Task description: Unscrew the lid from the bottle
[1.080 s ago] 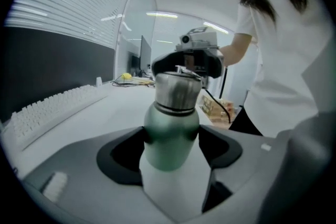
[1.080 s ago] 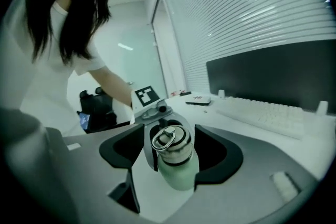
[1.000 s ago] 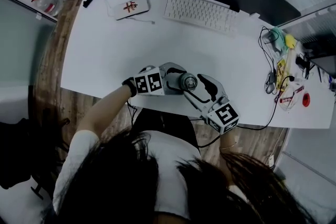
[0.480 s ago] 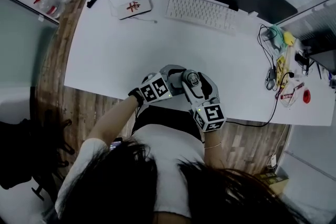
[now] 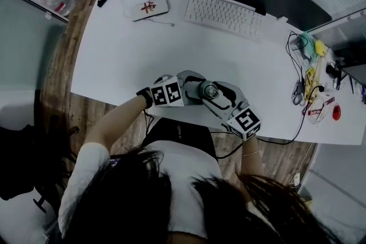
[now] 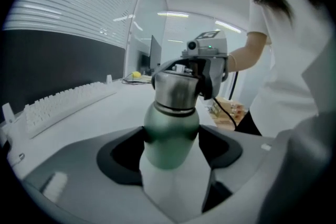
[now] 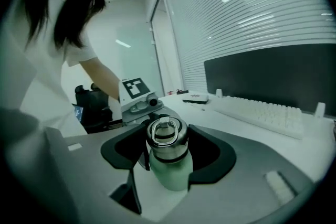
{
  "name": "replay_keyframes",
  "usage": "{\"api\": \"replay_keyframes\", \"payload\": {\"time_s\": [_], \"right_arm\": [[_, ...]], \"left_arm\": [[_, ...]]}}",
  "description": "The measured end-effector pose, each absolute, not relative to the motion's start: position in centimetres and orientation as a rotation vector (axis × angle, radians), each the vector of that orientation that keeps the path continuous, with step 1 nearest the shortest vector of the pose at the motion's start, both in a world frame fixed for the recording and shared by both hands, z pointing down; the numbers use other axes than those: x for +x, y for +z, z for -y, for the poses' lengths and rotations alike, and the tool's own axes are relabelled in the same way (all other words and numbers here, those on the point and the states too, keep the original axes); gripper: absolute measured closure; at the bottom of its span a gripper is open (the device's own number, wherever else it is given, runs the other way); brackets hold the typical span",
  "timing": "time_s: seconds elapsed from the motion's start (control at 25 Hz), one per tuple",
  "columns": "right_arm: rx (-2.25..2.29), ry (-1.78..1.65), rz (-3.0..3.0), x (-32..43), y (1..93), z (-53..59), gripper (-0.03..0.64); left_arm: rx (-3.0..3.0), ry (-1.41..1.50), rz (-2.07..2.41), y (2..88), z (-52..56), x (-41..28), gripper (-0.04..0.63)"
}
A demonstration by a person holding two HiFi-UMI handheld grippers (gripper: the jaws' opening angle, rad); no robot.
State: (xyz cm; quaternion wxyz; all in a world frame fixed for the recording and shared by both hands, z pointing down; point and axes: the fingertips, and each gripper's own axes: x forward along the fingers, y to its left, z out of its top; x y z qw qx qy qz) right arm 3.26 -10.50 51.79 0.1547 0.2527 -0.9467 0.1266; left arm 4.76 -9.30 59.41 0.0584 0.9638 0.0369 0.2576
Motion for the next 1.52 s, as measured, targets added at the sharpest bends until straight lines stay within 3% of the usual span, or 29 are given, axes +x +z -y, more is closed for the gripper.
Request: {"api": "replay_keyframes", "payload": {"time_s": [0.4,0.64,1.2,1.52], "right_arm": [[0.116,0.23,2.682,3.3,52.1,9.5,0.382],[0.036,0.233,2.638,3.3,52.4,9.6,0.385],[1.296,0.57,2.635,4.7,50.5,9.4,0.382],[1.663,0.619,2.418,4.3,51.6,10.4,0.383]], "left_arm": [[2.94,0.914,-0.469,59.8,9.1,4.4,0.219],[2.94,0.928,-0.518,60.0,9.2,4.2,0.219],[2.946,0.82,-0.197,59.7,9.2,4.2,0.221],[2.91,0.779,0.092,59.6,9.1,4.3,0.221]]}}
